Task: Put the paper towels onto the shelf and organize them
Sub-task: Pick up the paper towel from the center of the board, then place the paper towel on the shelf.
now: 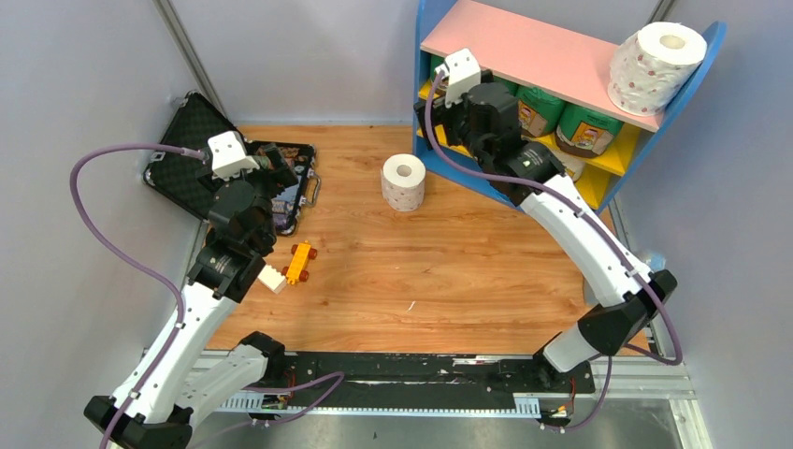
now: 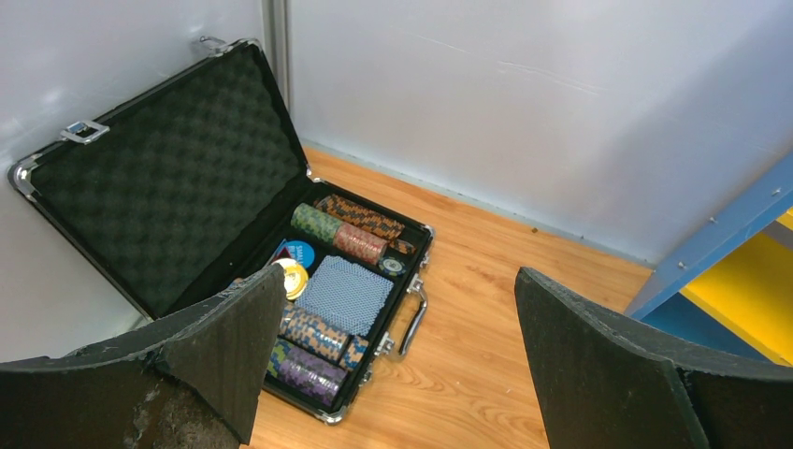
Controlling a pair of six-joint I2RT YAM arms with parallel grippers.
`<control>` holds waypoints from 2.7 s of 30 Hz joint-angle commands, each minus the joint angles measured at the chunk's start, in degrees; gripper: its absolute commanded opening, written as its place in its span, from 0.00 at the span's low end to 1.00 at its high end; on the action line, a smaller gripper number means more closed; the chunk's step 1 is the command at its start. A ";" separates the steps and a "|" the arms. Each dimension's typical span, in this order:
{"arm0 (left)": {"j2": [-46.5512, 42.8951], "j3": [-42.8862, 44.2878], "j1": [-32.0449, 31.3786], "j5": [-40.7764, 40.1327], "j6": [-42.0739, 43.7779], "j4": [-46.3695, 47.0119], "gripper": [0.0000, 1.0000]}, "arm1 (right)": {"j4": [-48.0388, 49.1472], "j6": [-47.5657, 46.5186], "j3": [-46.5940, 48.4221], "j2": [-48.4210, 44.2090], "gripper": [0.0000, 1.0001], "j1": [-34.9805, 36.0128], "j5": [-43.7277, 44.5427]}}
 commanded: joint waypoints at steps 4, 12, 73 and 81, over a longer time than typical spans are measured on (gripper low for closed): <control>-0.55 0.18 0.39 -0.23 0.03 2.80 1.00 | -3.49 11.43 -0.70 4.51 0.96 0.47 -11.59; -0.79 0.35 0.38 0.00 -0.20 2.56 1.00 | -7.39 17.15 4.12 14.88 0.92 1.07 -13.25; 0.11 0.44 0.38 1.38 -0.78 2.25 1.00 | -11.88 12.09 4.78 10.05 0.21 5.91 1.66; 0.66 0.44 0.38 1.61 -1.04 2.15 1.00 | -15.92 4.54 17.46 5.18 0.25 5.71 12.03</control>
